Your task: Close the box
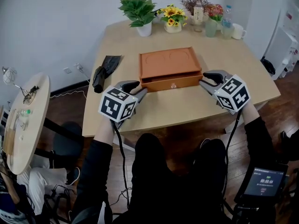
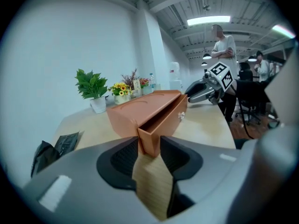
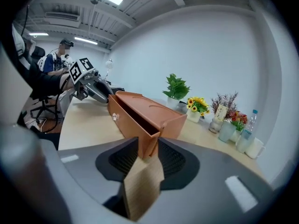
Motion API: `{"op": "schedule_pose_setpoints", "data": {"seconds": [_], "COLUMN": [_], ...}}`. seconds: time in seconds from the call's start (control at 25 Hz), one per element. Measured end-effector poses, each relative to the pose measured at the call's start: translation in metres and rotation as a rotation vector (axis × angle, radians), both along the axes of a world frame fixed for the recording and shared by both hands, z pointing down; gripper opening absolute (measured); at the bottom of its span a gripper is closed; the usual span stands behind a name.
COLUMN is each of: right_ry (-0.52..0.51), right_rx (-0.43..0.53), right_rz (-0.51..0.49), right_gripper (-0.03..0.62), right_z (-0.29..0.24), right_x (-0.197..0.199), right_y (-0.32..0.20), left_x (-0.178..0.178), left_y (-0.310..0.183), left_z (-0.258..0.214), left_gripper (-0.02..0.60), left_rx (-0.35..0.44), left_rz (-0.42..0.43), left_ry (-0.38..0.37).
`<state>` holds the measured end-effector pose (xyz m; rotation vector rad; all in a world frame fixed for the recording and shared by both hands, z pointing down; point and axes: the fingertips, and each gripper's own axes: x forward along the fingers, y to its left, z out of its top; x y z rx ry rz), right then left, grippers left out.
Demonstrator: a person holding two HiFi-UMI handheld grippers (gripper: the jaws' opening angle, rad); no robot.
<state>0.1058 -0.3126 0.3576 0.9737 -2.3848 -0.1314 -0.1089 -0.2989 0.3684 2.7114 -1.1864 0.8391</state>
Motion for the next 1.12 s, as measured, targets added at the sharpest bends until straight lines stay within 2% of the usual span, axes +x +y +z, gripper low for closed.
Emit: {"op": "schedule_pose_setpoints", "data": {"seconds": [0.04, 0.08, 0.16, 0.24, 0.32, 0.4, 0.52, 0.6, 0.72, 0.88, 1.12], "right_ry": [0.005, 0.008, 0.013, 0.008, 0.003, 0.015, 0.024, 0.017, 0.003, -0.026, -0.036], "right_rx": [0.005, 0.003, -0.027, -0.067, -0.092, -0.099, -0.094, -0.092, -0.089, -0.079, -0.070], "right_rz": [-0.026, -0.051, -0.085, -0.105, -0.116, -0.126, -0.121, -0.115, -0.097, -0.040, -0.019], "right_gripper": [0.181, 0.254, 0.339, 0.385, 0.400, 0.397, 0.322, 0.318, 0.299, 0.194, 0.179], "right_z": [-0.002, -0.003, 0.000, 0.005, 0.008, 0.011, 0.012, 0.011, 0.010, 0.006, 0.004], "right_x": [0.000, 0.000, -0.001, -0.004, -0.009, -0.016, -0.018, -0.018, -0.017, -0.011, -0.010], "right_y": [0.000, -0.001, -0.007, -0.013, -0.019, -0.023, -0.026, -0.026, -0.028, -0.035, -0.036], "left_x": [-0.004, -0.009, -0.013, -0.007, 0.001, 0.005, 0.008, 0.011, 0.009, 0.002, 0.002], "left_y": [-0.001, -0.003, -0.010, -0.014, -0.016, -0.020, -0.025, -0.024, -0.026, -0.033, -0.034], "left_z": [-0.002, -0.003, -0.002, 0.003, 0.006, 0.008, 0.009, 0.008, 0.008, 0.006, 0.005], "left_gripper": [0.152, 0.218, 0.294, 0.346, 0.356, 0.356, 0.342, 0.302, 0.277, 0.191, 0.176], "left_rx": [0.021, 0.042, 0.056, 0.017, -0.042, -0.067, -0.054, -0.054, -0.055, -0.046, -0.028], "left_rz": [-0.008, -0.014, -0.003, 0.048, 0.104, 0.122, 0.121, 0.127, 0.106, 0.050, 0.010], "left_ry": [-0.001, -0.007, -0.011, 0.033, 0.089, 0.094, 0.060, 0.044, 0.039, 0.056, 0.055]}}
